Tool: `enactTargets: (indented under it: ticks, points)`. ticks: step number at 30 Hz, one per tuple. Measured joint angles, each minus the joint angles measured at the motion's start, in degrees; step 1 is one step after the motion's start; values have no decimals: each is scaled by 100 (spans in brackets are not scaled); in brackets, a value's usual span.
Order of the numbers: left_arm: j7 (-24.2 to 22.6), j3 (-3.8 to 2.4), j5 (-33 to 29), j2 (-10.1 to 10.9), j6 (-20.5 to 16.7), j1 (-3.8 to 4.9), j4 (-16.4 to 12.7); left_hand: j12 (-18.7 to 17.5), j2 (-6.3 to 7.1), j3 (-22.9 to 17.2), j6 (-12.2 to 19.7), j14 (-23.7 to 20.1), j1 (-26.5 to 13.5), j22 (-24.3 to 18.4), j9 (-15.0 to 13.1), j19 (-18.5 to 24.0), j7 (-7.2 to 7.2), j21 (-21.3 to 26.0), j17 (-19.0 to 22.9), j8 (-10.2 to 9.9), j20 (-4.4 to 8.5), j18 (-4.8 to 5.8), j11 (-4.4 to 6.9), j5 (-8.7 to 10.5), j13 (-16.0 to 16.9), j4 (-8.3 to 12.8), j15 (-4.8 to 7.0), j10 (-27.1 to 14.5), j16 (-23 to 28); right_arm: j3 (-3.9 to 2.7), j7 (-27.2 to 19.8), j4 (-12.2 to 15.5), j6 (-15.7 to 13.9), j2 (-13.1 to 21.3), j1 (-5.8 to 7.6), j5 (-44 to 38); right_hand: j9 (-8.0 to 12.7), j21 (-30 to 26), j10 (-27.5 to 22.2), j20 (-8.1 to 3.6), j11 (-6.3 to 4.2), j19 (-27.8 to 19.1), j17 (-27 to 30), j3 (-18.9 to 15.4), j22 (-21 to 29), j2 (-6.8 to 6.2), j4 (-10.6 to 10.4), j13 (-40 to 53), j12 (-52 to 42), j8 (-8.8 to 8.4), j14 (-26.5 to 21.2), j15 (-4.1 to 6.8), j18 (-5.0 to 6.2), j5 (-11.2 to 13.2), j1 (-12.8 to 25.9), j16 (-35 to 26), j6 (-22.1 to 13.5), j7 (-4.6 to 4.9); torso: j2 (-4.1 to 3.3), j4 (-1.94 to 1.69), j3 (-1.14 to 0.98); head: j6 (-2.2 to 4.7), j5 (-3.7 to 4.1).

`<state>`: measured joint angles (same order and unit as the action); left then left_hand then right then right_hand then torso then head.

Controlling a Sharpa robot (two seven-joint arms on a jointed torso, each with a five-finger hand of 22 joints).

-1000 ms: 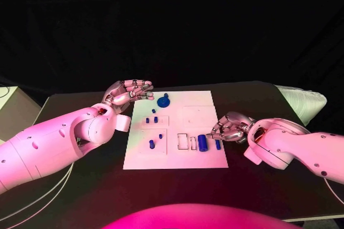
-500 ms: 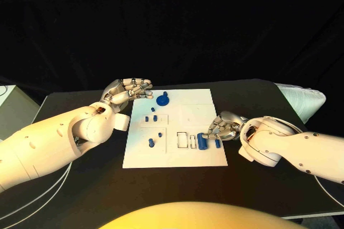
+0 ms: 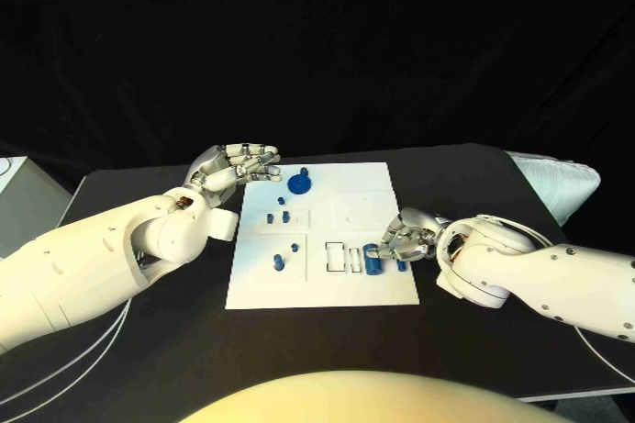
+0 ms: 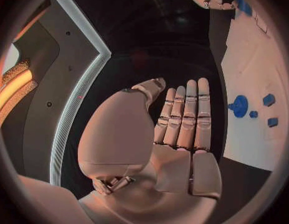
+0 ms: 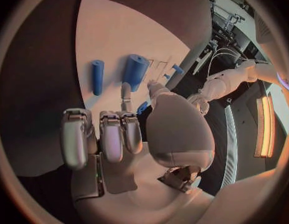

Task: Assemble the parts on the task board

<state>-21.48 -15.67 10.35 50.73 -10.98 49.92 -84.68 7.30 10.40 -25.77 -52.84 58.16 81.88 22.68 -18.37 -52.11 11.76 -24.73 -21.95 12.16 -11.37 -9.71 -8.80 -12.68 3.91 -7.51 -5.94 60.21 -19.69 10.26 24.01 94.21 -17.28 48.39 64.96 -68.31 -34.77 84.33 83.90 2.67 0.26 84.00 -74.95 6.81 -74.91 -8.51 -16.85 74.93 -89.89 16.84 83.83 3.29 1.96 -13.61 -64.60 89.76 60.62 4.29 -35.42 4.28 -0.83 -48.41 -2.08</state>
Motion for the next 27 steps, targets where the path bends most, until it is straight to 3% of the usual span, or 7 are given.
enactTargets:
  ticks: [11, 16, 22, 27]
  points:
    - [31, 0, 6, 10, 21, -1, 2, 0, 0, 16, 0, 0, 0, 0, 6, 0, 0, 0, -1, 0, 0, 0, 0, 0, 0, -16, 0, 0, 6, 0, 97, -102, 36, -172, -82, -90, -35, -26, -1, 1, 0, 0, 1, -190, 1, -2, -1, -1, 0, 0, 0, 0, 0, 21, 73, 0, -50, 5, -3, -6, 3, -21, -14]
    - [43, 0, 8, 10, 32, -3, 3, 0, 0, 16, 0, 0, 0, 0, 6, 0, 0, 0, -6, 0, 0, 0, 0, 0, 0, -16, 0, 0, 6, -1, 250, -79, 45, -217, -153, -92, -104, -6, -1, 1, 0, 0, 1, -614, 1, -47, 5, -1, 0, 44, 0, 0, 1, 45, 119, 0, -106, 19, -3, -8, 3, -24, -15]
    - [57, 0, 10, 11, 42, -6, 3, 0, 0, 16, 0, 0, 0, 0, 6, 0, 0, 0, -6, 0, 0, 0, 0, 0, 0, -16, 0, 0, 6, -1, 414, -101, 45, -279, -171, -106, -123, -6, -1, 1, 0, 0, 1, -666, -4, 28, 3, -1, 0, 44, 0, 0, 9, 45, 41, 0, -106, 19, -3, -6, 7, -33, -17]
    - [66, 0, 12, 11, 48, -6, 3, 0, 0, 16, 0, 0, 0, -8, 5, 0, 0, 23, -5, 0, 0, 0, -21, 0, 0, -16, 0, -21, 6, -4, 493, -153, 47, -335, -174, -136, -136, -6, -1, 1, 1, 0, 2, -714, -4, 7, 17, -2, 0, 67, 0, 0, 11, 45, -64, 0, -106, 19, -3, -5, 7, -36, -19]
